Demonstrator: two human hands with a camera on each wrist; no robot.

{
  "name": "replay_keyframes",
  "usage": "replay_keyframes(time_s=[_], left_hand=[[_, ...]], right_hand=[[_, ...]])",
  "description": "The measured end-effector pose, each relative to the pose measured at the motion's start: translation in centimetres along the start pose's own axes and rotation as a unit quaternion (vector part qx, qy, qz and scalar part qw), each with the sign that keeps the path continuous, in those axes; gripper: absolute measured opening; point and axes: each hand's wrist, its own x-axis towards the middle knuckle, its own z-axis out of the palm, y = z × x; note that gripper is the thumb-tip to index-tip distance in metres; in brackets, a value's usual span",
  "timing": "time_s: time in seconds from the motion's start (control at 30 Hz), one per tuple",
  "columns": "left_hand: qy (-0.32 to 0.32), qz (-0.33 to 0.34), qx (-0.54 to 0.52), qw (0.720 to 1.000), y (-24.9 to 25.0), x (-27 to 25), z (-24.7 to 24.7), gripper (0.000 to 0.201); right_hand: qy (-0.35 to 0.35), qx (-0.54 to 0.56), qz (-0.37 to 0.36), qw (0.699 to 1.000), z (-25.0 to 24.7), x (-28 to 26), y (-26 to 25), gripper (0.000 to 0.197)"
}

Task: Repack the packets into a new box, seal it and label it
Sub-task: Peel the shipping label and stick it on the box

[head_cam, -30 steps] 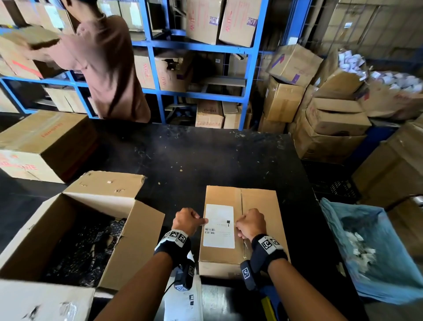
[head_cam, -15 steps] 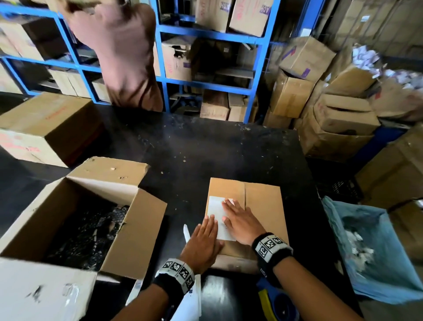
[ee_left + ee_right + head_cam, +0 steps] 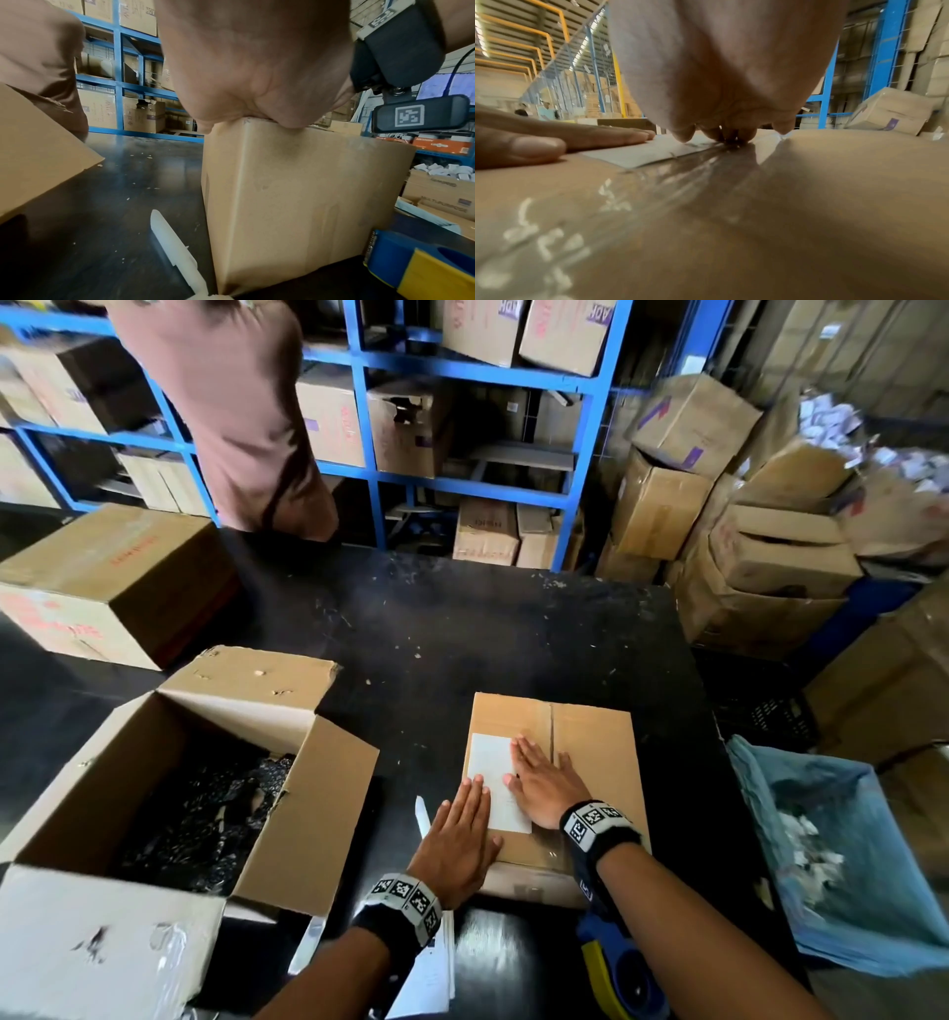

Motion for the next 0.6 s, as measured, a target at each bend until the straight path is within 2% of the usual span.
replay_keyframes(time_s=[0.17, 0.4, 0.6], left_hand=[[-0.005, -0.006, 0.008, 1.000, 0.0, 0.1, 0.0, 0.068], [-0.009, -0.001, 0.020, 1.000, -0.1, 0.3, 0.2, 0.084], [-0.015, 0.003, -0.001, 1.000, -0.4, 0.5, 0.6, 0.086]], right_hand=[[0.002, 0.012, 0.018, 1.000, 0.0, -0.5, 0.4, 0.065], [0.013, 0.018, -0.023, 0.999, 2.6, -5.3, -0.7, 0.064], [0.020, 0.023, -0.043, 0.999, 5.8, -8.5, -1.2, 0.061]])
